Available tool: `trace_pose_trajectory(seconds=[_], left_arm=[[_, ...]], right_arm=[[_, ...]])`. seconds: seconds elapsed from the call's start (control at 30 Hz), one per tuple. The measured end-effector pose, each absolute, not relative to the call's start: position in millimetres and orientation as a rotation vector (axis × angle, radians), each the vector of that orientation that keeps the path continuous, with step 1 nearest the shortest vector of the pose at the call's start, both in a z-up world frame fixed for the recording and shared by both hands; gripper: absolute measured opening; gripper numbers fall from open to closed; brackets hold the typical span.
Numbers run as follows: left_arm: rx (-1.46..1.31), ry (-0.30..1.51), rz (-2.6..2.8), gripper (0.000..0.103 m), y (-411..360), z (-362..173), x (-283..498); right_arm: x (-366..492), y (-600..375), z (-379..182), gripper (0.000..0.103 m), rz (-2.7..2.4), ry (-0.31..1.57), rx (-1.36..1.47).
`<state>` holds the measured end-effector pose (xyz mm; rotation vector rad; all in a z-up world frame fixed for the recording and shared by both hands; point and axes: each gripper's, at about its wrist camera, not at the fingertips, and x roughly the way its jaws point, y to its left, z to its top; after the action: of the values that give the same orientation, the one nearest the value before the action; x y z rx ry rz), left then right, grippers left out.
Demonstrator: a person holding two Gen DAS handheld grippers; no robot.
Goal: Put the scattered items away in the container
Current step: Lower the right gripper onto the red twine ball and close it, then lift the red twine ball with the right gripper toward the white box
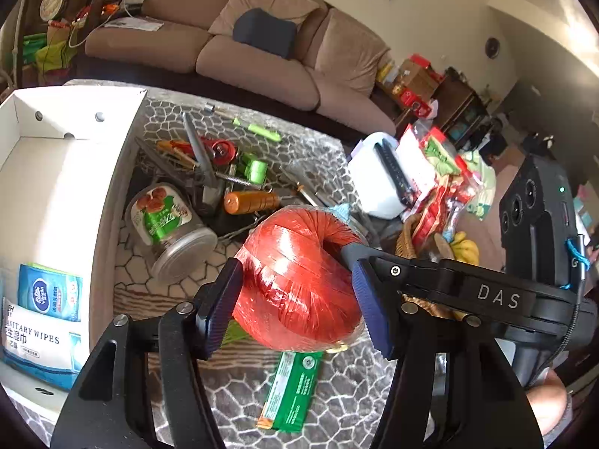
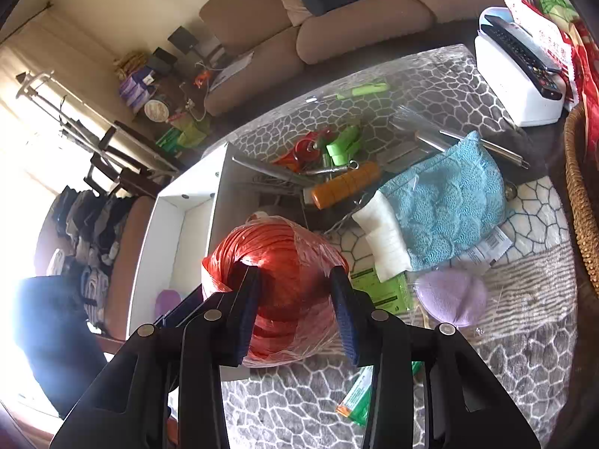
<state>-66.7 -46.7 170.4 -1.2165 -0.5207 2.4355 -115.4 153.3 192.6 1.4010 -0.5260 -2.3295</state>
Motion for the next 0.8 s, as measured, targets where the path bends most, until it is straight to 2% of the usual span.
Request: trace_pose_trajectory(seconds=[0.13, 0.2, 0.23, 0.27, 0.3, 0.37, 0.47, 0.57, 0.63, 0.73, 0.8], left_arm=[[-1.363, -0.471, 2.427, 0.055, -50.7, 130.6, -48.8], [-1.388, -0.457, 2.457, 0.063, -59.3, 118.0, -33.5], [-1.381, -0.450, 2.459, 0.073, -63.3, 115.2, -26.2], [-1.362, -0.425, 2.468, 0.083, -65.7, 114.6, -19.1], [-1.337, -0.371, 2.485, 0.085, -65.8, 115.5, -12.1], [-1.294, -0.209, 2.508, 0.088, -58.4, 117.1, -1.5], [-1.266, 0.003, 2.515, 0.088, -37.6, 115.4, 2.2], [-1.222, 0.140, 2.535, 0.091, -15.5, 109.5, -2.0], [-1.203, 0.164, 2.534, 0.093, -1.1, 103.0, -7.7], [-1.207, 0.143, 2.516, 0.094, 16.1, 91.1, -18.1], [-1.207, 0.180, 2.561, 0.100, 26.1, 83.7, -25.3]], right_arm=[[-100.9, 148.1, 146.2, 0.036, -2.277, -0.505, 1.557], [-90.5, 153.2, 121.5, 0.041, -2.286, -0.505, 1.620], [-85.5, 159.0, 112.9, 0.044, -2.297, -0.531, 1.631], [-81.1, 166.2, 107.5, 0.054, -2.308, -0.562, 1.636], [-77.0, 173.4, 104.8, 0.066, -2.321, -0.591, 1.621], [-69.5, 184.4, 106.8, 0.076, -2.366, -0.584, 1.549], [-64.9, 187.3, 118.1, 0.080, -2.417, -0.478, 1.448], [-62.0, 178.2, 135.7, 0.084, -2.446, -0.339, 1.337], [-59.4, 175.0, 145.4, 0.084, -2.457, -0.296, 1.278], [-58.5, 182.8, 147.4, 0.085, -2.456, -0.347, 1.260], [-58.1, 192.6, 143.1, 0.085, -2.456, -0.376, 1.273]])
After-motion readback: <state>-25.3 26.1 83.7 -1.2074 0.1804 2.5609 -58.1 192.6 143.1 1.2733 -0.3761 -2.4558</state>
